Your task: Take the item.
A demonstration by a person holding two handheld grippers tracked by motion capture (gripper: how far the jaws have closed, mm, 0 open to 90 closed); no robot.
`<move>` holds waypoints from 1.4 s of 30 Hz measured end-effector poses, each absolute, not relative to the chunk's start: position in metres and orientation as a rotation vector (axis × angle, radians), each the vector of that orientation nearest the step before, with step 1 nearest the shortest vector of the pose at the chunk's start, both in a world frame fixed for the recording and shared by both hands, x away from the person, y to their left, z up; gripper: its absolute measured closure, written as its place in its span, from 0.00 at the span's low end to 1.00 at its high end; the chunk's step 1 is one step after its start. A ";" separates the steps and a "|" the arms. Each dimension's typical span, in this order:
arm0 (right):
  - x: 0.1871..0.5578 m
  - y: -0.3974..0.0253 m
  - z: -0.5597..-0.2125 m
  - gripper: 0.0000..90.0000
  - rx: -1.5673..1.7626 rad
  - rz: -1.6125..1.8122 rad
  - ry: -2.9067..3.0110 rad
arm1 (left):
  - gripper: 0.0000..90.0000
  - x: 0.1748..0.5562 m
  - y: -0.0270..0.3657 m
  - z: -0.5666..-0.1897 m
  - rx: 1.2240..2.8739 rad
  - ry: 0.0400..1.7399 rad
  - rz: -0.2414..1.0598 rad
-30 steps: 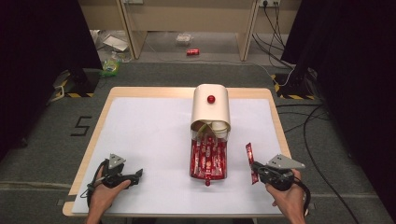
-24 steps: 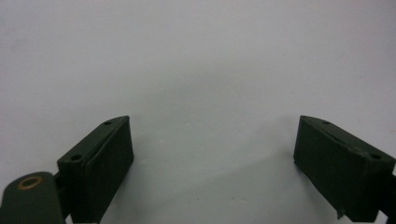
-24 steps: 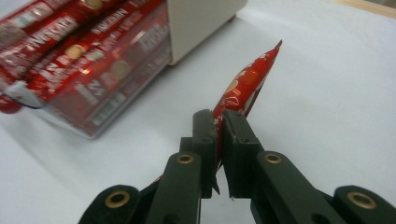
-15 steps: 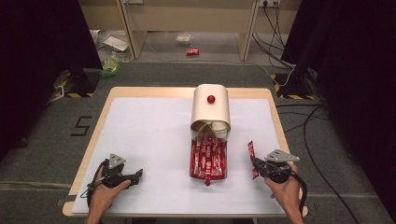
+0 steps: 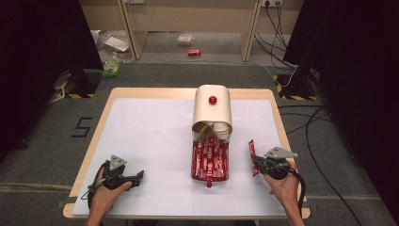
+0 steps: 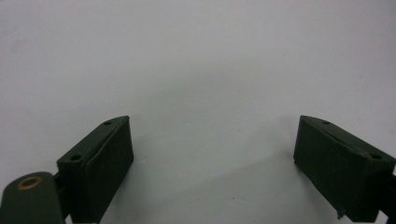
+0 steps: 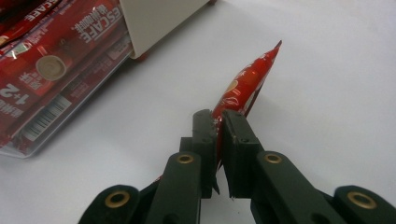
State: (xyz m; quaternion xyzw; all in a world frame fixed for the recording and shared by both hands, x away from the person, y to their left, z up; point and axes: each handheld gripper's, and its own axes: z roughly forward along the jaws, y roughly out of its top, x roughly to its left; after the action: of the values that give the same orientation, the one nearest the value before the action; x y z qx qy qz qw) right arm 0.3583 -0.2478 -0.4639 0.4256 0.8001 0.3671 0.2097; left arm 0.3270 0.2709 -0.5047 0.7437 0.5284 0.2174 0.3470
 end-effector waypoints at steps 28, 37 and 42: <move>0.369 -0.249 -0.474 0.94 1.235 1.005 2.241 | 0.12 0.327 0.271 -0.505 1.929 1.371 0.564; 0.370 -0.249 -0.476 0.94 1.235 1.006 2.243 | 0.12 0.327 0.271 -0.505 1.929 1.371 0.564; 0.370 -0.249 -0.478 0.93 1.242 0.999 2.249 | 0.12 0.327 0.271 -0.505 1.929 1.371 0.565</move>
State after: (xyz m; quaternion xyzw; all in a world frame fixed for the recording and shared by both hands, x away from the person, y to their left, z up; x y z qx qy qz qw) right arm 0.3702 -0.2493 -0.4781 0.4422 0.8008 0.3557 0.1913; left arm 0.3270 0.2708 -0.5047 0.7436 0.5284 0.2177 0.3469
